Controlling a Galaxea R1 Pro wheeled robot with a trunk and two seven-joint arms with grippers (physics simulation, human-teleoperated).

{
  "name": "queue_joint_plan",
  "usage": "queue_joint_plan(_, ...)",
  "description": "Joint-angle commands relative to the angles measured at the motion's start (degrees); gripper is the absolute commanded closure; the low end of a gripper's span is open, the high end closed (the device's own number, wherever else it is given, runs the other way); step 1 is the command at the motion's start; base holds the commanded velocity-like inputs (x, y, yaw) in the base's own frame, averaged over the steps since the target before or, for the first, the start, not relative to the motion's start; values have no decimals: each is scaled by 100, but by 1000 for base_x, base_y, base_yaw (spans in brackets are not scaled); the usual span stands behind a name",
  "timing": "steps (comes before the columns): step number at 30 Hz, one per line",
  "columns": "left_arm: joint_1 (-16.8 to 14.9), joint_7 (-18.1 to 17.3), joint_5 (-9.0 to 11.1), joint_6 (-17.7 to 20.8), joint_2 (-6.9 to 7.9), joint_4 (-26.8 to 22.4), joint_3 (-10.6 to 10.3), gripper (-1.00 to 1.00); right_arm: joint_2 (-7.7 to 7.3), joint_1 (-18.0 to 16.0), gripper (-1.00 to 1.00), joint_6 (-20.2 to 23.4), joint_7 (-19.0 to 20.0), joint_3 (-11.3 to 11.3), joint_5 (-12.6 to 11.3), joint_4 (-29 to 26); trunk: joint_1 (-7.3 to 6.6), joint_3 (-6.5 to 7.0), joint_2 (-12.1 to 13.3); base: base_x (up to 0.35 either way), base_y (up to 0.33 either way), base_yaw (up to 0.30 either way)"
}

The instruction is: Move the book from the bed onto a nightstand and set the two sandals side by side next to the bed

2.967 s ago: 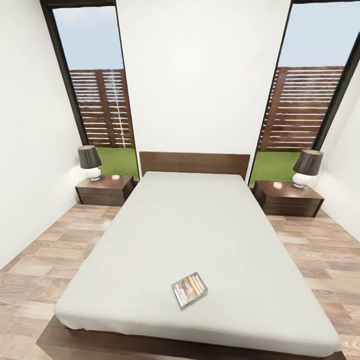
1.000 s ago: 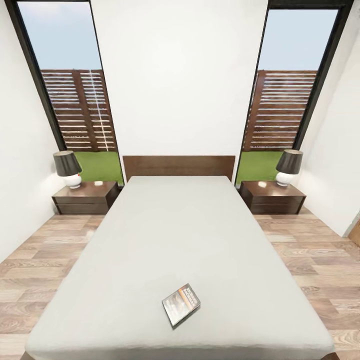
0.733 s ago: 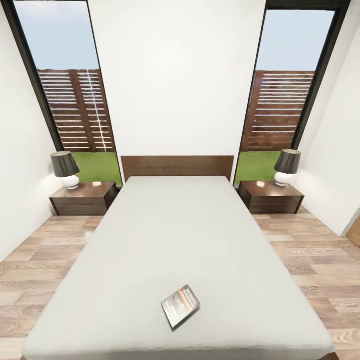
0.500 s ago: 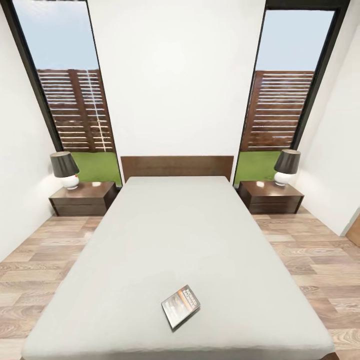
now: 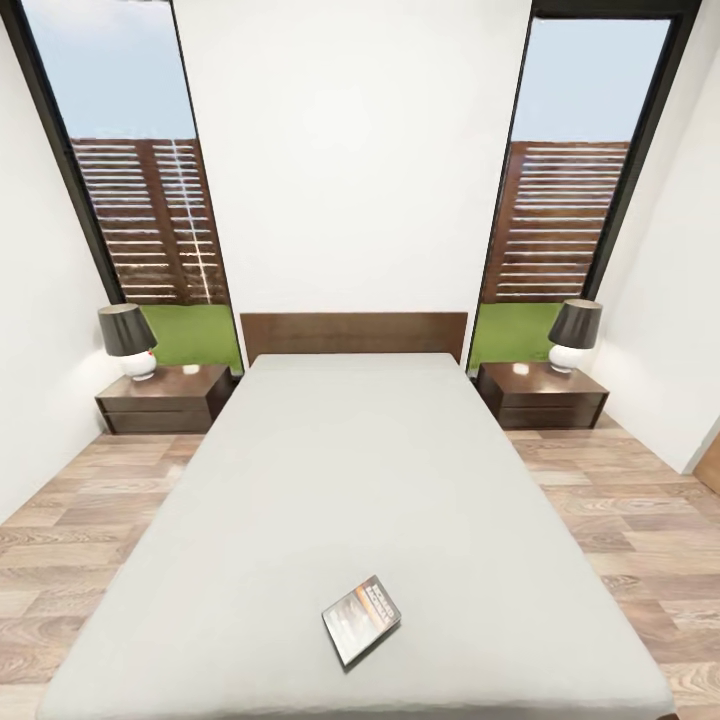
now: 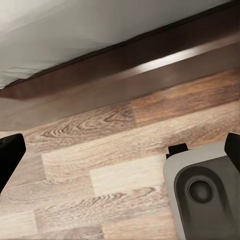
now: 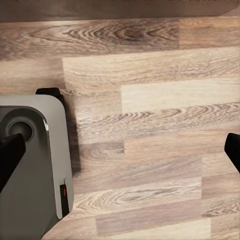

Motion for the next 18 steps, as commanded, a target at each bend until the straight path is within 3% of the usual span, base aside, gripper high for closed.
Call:
queue_joint_plan(1,-4,23,38,-15,0,2,-50,-100,-4,-8,-100,-34,12,-50,52,19,3,-11,-11,29,0,-1)
queue_joint_plan(18,-4,28,38,-15,-3,3,-50,-100,5,-7,-100,-34,12,-49,52,19,3,-22,-11,29,-21,17)
